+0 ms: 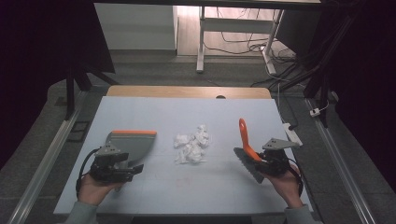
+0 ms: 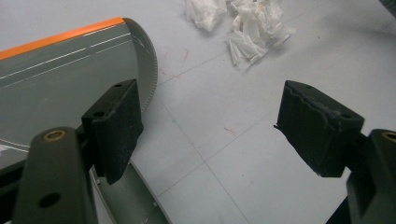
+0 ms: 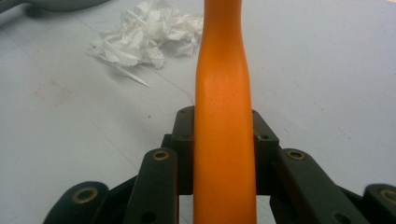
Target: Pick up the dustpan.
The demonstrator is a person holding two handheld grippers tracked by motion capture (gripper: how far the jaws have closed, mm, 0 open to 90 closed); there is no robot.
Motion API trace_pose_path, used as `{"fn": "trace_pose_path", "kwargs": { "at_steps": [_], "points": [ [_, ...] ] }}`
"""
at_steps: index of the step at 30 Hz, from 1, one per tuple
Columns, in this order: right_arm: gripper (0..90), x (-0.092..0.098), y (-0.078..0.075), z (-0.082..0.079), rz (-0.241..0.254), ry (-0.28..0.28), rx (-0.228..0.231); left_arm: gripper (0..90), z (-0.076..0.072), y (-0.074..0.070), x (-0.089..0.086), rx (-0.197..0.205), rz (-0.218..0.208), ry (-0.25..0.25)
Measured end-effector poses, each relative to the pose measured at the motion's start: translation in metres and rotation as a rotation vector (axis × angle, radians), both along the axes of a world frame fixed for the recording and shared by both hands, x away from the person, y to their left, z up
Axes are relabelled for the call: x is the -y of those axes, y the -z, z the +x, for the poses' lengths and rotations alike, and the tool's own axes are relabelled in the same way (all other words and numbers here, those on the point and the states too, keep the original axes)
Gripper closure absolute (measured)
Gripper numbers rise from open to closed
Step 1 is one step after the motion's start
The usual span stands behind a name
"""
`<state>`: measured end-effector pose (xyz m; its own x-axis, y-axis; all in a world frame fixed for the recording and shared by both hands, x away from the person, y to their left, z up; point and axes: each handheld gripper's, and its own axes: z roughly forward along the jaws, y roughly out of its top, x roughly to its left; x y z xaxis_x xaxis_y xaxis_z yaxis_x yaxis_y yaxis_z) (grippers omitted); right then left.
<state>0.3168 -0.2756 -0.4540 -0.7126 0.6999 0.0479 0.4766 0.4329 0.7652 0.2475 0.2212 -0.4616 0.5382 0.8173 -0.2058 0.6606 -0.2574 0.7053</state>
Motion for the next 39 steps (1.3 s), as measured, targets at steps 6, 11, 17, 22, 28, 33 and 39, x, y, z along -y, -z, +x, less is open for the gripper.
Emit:
{"fn": "trace_pose_path", "kwargs": {
  "at_steps": [6, 11, 17, 22, 28, 33, 39],
  "points": [
    [70.2, 0.0, -0.003, -0.001, 0.01, -0.005, 0.009, 22.3, 0.009, -0.009, 0.001, -0.071, 0.053, -0.056],
    [70.2, -0.001, -0.002, -0.002, 0.004, -0.003, 0.01, 21.3, 0.012, -0.006, -0.008, -0.109, 0.088, -0.097],
    [70.2, 0.0, 0.0, -0.001, -0.011, 0.001, 0.014, 18.7, 0.012, -0.001, -0.021, -0.136, 0.068, -0.19],
    [70.2, -0.001, 0.0, -0.002, -0.013, -0.002, 0.014, 17.2, 0.012, 0.006, -0.031, -0.168, 0.073, -0.241],
    [70.2, -0.001, 0.001, -0.002, -0.017, -0.001, 0.011, 16.8, 0.014, 0.015, -0.04, -0.221, 0.067, -0.279],
    [70.2, -0.001, 0.002, -0.001, -0.023, -0.003, 0.009, 16.5, 0.019, 0.025, -0.037, -0.257, 0.042, -0.27],
    [70.2, -0.002, 0.002, -0.001, -0.026, -0.003, 0.01, 16.1, 0.024, 0.038, -0.032, -0.305, 0.052, -0.262]
  ]
}}
